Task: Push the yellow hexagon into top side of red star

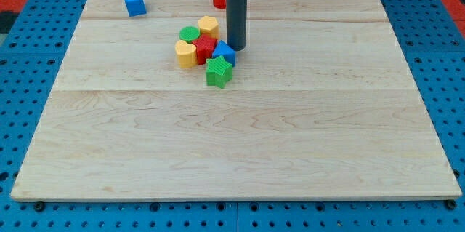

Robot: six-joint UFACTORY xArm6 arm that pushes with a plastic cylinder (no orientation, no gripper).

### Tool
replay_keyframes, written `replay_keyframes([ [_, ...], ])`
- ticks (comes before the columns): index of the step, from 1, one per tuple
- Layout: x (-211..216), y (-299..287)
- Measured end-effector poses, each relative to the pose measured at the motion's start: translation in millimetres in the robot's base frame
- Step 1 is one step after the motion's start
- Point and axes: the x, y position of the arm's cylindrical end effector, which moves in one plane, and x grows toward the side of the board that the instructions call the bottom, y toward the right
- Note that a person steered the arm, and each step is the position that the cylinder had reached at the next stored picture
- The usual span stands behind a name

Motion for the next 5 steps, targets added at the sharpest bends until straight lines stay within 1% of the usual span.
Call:
replay_keyframes([
  [2,-40.5,13.5],
  [4,-66.3,-20.2],
  [5,-66.3,-54.3],
])
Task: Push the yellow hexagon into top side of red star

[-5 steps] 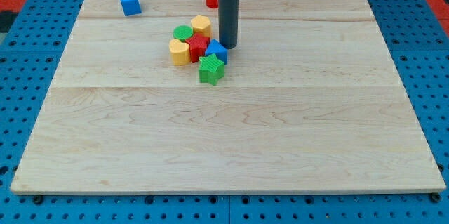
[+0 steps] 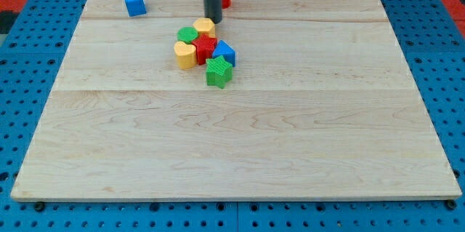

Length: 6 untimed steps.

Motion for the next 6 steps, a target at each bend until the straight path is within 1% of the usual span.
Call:
replay_keyframes([
  [2,8.7,-10.7],
  [5,41.0,-14.8],
  [6,46.6,-26.7],
])
